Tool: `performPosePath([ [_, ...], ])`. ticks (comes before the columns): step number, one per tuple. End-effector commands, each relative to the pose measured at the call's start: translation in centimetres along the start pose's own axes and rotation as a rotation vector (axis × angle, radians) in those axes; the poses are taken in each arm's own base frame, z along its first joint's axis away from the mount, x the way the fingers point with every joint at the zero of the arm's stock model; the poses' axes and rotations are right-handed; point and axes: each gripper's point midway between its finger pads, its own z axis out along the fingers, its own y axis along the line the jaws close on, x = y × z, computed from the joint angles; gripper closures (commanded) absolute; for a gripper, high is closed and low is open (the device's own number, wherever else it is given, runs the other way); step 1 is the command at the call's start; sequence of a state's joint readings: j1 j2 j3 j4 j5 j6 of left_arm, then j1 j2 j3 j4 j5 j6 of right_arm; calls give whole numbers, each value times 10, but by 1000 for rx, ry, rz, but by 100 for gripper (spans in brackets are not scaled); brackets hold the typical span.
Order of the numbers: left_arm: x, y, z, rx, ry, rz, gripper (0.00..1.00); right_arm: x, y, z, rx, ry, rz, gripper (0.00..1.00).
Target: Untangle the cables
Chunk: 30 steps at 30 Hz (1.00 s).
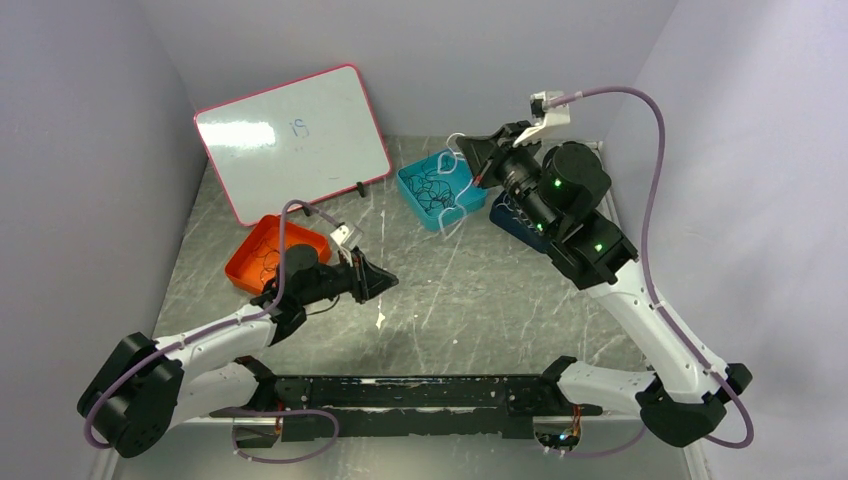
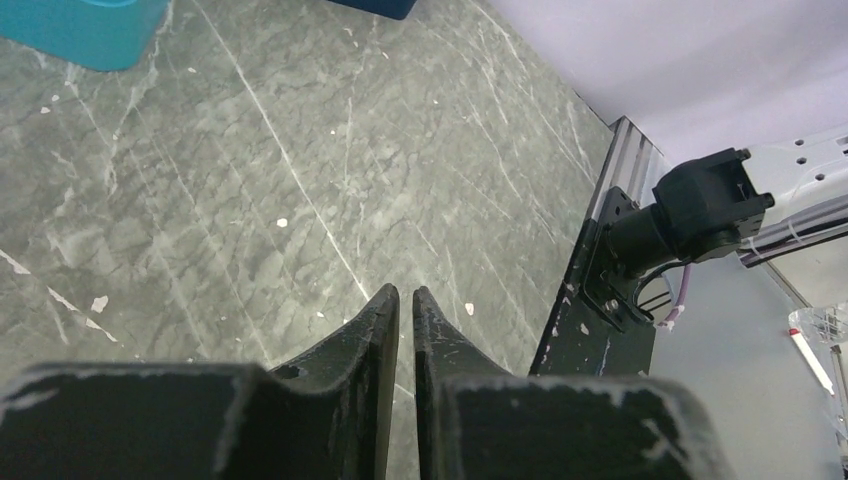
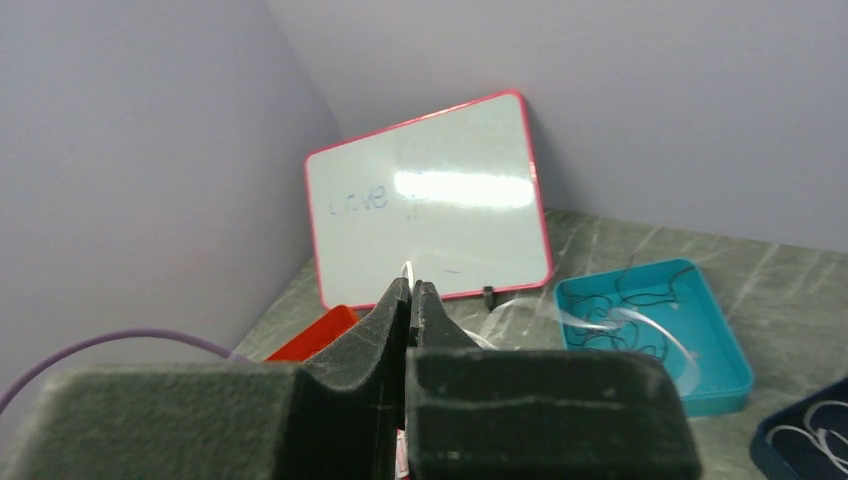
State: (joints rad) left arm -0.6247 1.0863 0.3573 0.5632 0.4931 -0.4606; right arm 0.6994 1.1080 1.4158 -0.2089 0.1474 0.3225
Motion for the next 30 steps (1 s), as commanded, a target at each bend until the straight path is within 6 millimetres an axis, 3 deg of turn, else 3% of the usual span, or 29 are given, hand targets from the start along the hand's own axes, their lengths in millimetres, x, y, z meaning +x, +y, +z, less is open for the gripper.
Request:
performPosePath([
  [1, -2, 4, -1, -24, -13, 5, 84, -19, -18, -10, 106, -50, -41, 100],
  [6, 0, 11, -2, -62, -7, -11, 82, -14, -49, -11, 266, -17, -103, 100],
  [11, -1, 32, -6, -199, -9, -50, 81, -2, -91, -10, 442, 34, -192, 100],
  [13, -5, 42, -10, -279, -19, -66, 79, 5, -113, -8, 497, 64, -206, 100],
  [16, -9, 61, -22, -420, -29, -91, 68, 13, -171, -11, 599, 90, -176, 100],
  [20, -14, 76, -38, -546, -30, -85, 62, 34, -227, -15, 697, 112, -143, 100],
  [30, -22, 73, -51, -580, -3, -35, 59, 79, -314, -6, 823, 166, -87, 100],
])
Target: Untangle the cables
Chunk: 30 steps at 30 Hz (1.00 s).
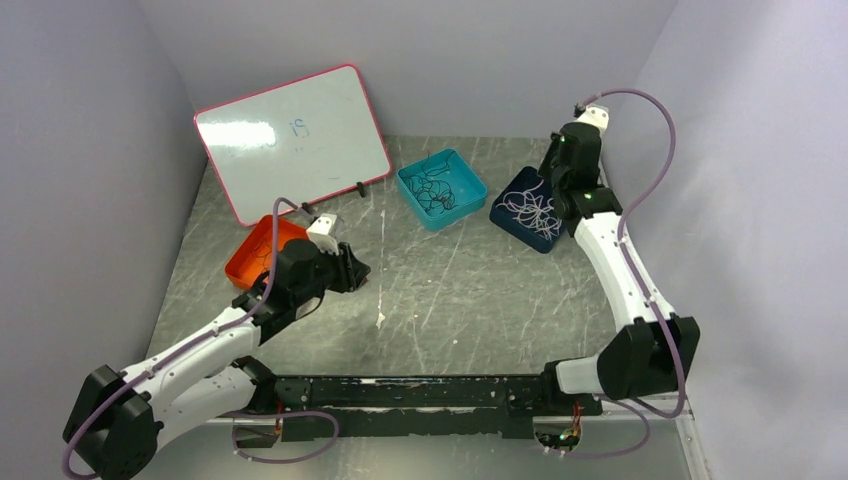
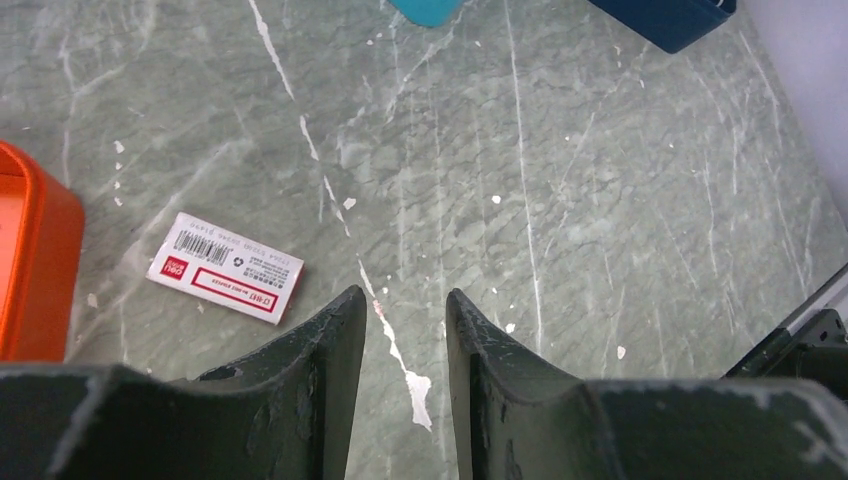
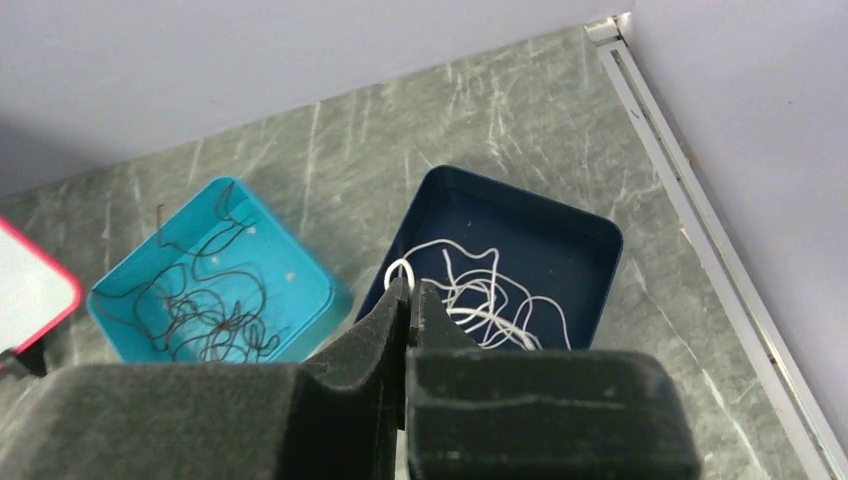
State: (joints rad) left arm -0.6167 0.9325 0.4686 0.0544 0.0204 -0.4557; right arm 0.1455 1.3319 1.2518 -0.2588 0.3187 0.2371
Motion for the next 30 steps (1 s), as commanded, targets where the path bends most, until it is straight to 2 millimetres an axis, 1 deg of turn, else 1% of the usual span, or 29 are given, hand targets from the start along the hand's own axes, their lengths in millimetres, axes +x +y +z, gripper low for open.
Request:
performPosePath([
  [1, -11, 6, -6, -43, -14, 20, 59, -2, -13, 24, 15, -31, 51, 100],
  [4, -12, 4, -7, -37, -16, 16, 59, 6, -23, 38, 35, -9, 57, 100],
  [8, -10, 4, -6, -40, -5, 14, 58, 10, -31, 50, 40, -2, 76, 100],
  [16, -11, 3, -4, -37, -1, 14, 57, 13, -34, 63, 26, 13, 81, 100],
  [23, -10, 4, -5, -45, -2, 3, 57, 19, -45, 73, 40, 30, 81, 100],
  [26, -9, 5, -5, -49, -3, -3, 57, 23, -49, 80, 41, 36, 84, 100],
  [30, -9, 6, -4, -51, -2, -7, 57, 29, -48, 93, 31, 56, 79, 100],
])
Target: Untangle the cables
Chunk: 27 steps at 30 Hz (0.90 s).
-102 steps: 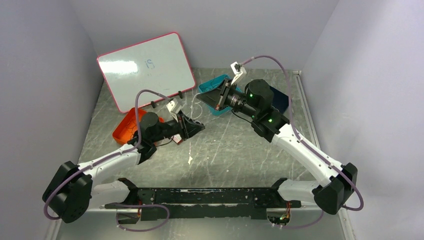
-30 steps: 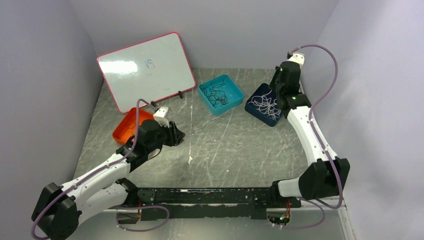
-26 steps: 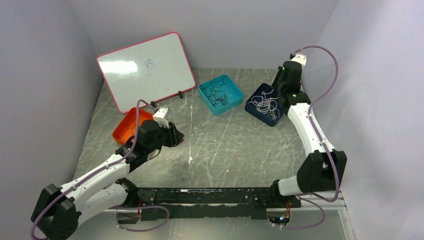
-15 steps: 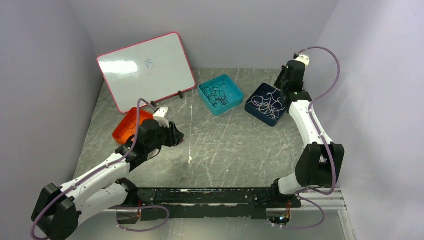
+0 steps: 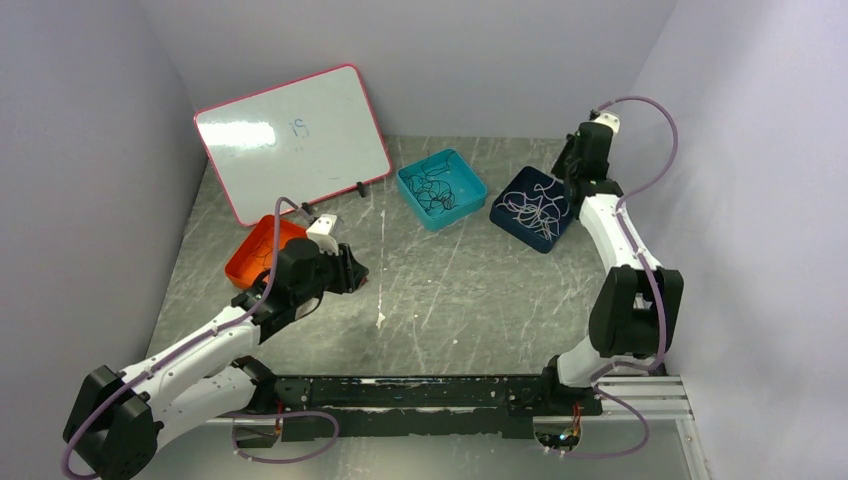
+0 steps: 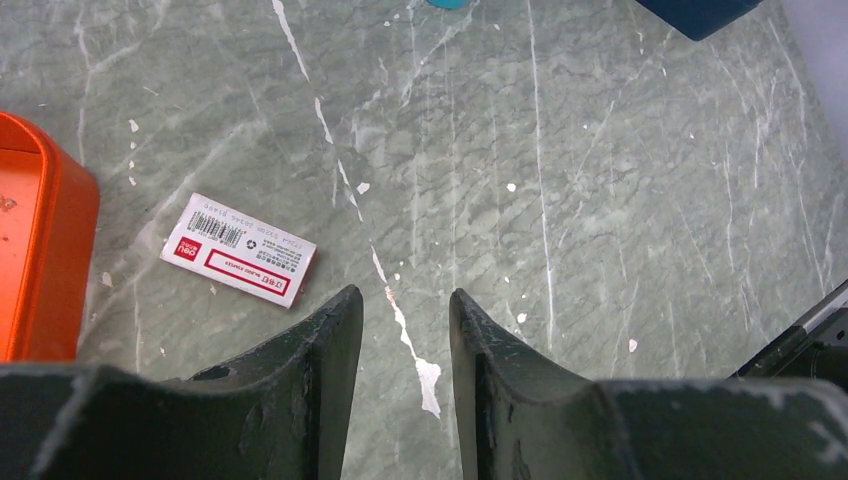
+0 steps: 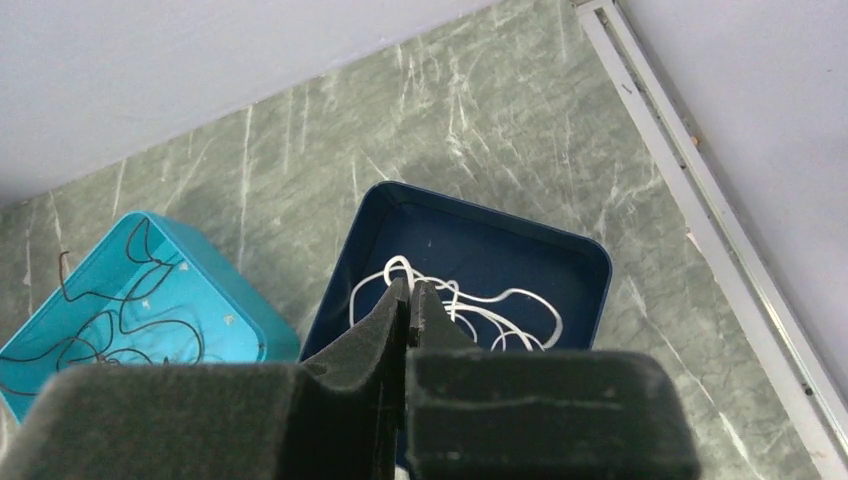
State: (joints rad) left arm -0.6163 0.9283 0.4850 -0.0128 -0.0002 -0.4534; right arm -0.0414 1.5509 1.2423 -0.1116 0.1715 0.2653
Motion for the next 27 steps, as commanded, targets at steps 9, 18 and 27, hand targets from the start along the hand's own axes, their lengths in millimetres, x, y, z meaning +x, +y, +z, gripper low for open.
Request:
performPosePath([
  [9, -15, -2, -2, -8, -35, -15, 57, 38, -8, 50, 12, 88, 25, 100],
  [18, -10, 1, -2, -21, -20, -9, 57, 79, -18, 74, 66, 215, 4, 71],
  [27, -6, 0, 2, -14, -4, -19, 56, 71, -27, 68, 109, 203, -19, 50],
])
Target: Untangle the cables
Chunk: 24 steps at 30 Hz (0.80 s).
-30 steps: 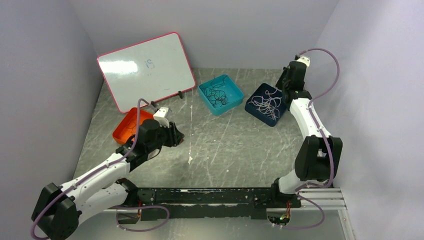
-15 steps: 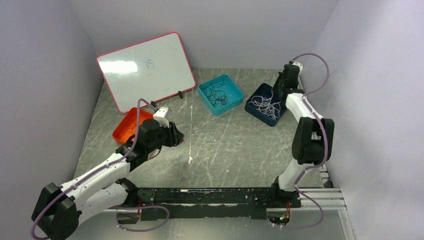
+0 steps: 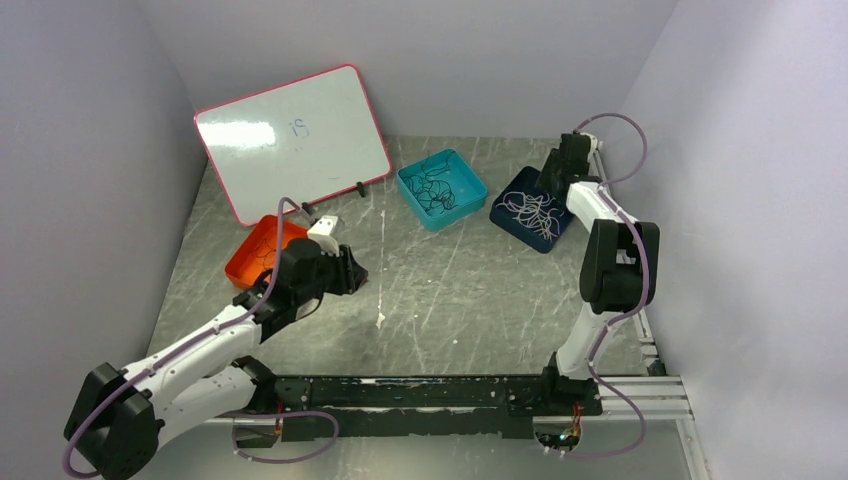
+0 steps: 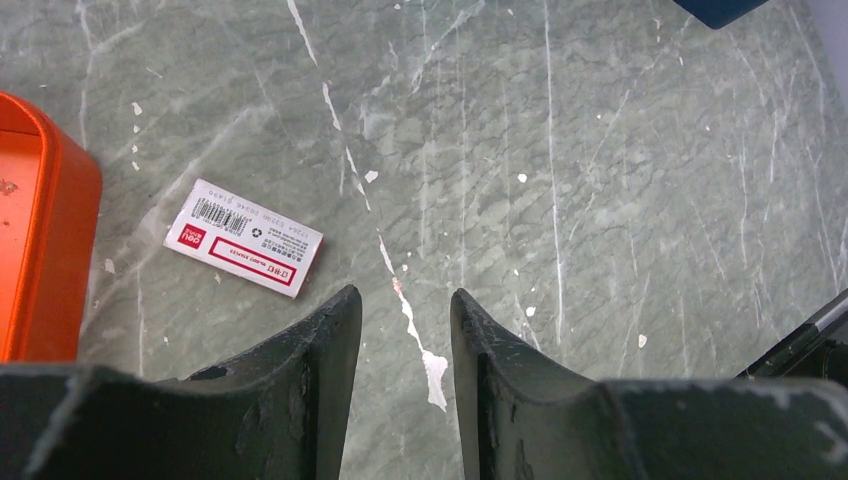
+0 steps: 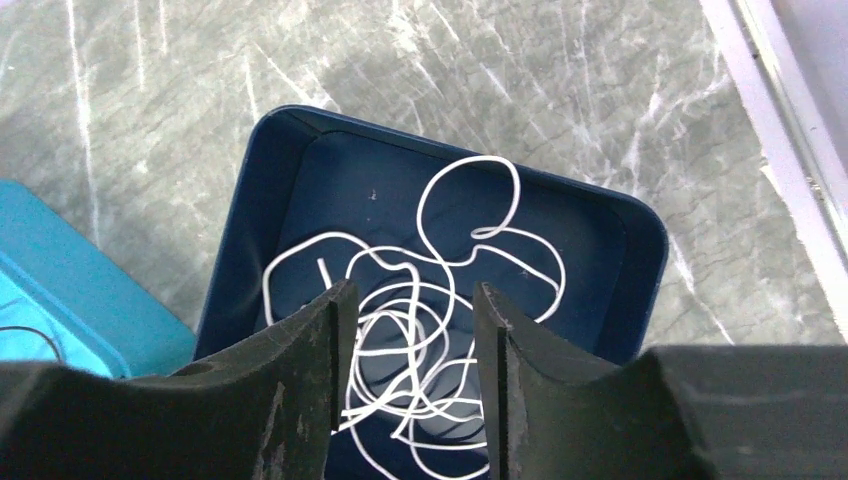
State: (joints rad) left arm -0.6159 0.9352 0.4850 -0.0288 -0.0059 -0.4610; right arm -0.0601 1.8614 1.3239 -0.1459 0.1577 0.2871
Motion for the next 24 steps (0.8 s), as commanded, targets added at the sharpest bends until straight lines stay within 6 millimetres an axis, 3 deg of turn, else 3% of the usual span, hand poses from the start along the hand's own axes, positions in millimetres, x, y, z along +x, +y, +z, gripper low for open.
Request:
performPosePath([
  [1, -11, -3, 2, 0, -20, -11, 56, -24, -9, -12, 42, -53, -1, 47],
  [7, -10, -2, 2, 0, -20, -11, 55, -49, -12, -32, 63, -115, -7, 33],
  [14, -11, -3, 2, -1, -21, -13, 55, -64, -5, -50, 20, -163, 9, 32],
  [19, -18, -2, -1, -22, -27, -5, 54, -64, 27, -72, -181, -165, 33, 33],
  [24, -46, 8, -12, -129, -71, 13, 53, -76, 75, -138, -475, -188, 111, 33],
])
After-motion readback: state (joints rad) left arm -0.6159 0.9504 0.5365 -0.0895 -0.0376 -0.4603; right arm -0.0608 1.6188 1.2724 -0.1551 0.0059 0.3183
